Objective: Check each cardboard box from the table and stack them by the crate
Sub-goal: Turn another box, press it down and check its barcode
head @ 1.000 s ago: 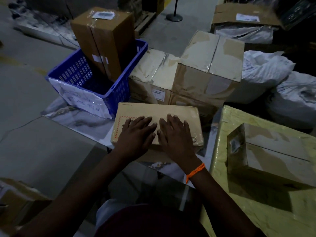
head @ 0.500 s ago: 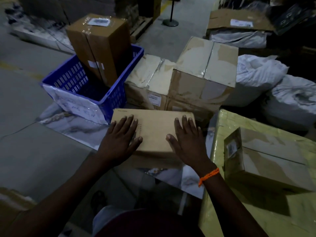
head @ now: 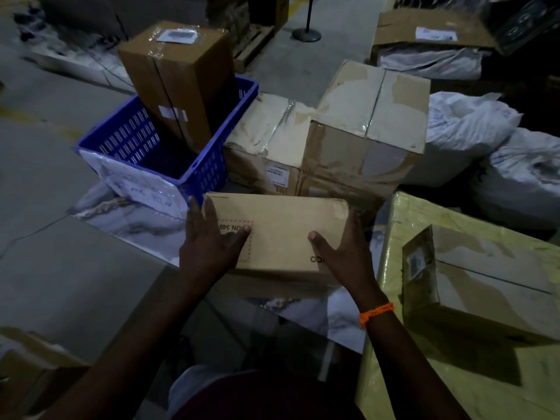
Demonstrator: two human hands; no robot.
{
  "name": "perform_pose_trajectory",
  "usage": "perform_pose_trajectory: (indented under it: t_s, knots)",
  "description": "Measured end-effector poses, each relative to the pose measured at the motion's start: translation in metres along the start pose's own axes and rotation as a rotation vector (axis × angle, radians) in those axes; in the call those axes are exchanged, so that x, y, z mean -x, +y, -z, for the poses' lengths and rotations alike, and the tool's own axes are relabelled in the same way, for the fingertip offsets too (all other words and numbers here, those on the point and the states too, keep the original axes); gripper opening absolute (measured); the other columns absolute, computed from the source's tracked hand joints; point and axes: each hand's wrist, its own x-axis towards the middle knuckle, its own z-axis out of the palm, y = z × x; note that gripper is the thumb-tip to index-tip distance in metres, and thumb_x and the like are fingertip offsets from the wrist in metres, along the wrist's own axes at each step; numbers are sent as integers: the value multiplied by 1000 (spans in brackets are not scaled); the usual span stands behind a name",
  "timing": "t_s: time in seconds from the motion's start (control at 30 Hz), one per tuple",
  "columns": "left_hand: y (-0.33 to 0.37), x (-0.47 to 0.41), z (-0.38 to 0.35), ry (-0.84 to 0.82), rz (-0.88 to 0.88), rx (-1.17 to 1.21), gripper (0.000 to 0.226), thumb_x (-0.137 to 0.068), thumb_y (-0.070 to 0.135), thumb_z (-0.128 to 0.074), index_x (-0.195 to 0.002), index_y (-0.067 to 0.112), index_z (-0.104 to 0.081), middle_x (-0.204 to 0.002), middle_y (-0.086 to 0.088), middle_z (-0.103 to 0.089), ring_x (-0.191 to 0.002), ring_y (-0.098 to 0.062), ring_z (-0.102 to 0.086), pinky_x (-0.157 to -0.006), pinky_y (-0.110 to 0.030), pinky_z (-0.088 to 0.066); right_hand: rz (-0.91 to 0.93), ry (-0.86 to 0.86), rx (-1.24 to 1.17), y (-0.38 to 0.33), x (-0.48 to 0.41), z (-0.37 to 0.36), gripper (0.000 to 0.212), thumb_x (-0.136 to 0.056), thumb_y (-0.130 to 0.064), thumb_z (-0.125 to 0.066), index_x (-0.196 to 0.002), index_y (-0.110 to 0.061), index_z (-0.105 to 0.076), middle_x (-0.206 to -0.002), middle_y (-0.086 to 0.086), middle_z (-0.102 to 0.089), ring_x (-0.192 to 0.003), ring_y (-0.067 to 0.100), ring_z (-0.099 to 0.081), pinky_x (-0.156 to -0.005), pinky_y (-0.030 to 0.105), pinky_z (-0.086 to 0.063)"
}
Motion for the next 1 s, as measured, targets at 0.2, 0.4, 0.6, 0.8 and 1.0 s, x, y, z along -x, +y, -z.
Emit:
perform_pose_trajectory:
  t_s: [0.2,0.4,0.6,0.8,1.0]
  knots:
    - [-7,-12,9,8,0,326,69,-81,44,-81,-135,22,-43,-131,-2,-60,-117,-22,-62,-95,-52,-54,22,-4,-220,5,-1,7,79,-87,-38,-80,-153,-23,-38,-131,-9,-57,-114,5,-54,-86,10,-46]
    - [-23,11,16,62,-20,543,84,-77,27,-87,-146,26,-40,-135,4,-53,-113,-13,-57,-79,-31,-56,14,39,-278,0,17,11,86,-83,-27,-86,-152,-21,-36,-130,-9,-50,-117,9,-49,-80,16,-43]
    - [-51,28,20,227,-154,549,114,-67,48,-83,-160,34,-18,-153,9,-35,-133,3,-43,-96,-18,-46,13,60,-309,-3,21,6,105,-70,-31,-94,-155,-24,-32,-152,3,-42,-133,19,-47,-100,33,-48]
    - [-92,35,9,241,-100,416,97,-71,59,-74,-153,18,-43,-134,-8,-46,-124,-27,-47,-99,-58,-49,-118,8,-390,12,35,-20,85,-73,-86,-66,-143,-41,-49,-142,-2,-55,-127,17,-57,-103,50,-53]
    - [-101,64,-8,232,-13,389,73,-78,60,-71,-142,38,-45,-130,-9,-50,-107,-3,-47,-91,-35,-50,-112,46,-296,24,59,-34,48,-91,-45,-74,-133,-26,-60,-121,-2,-62,-104,10,-64,-89,33,-57]
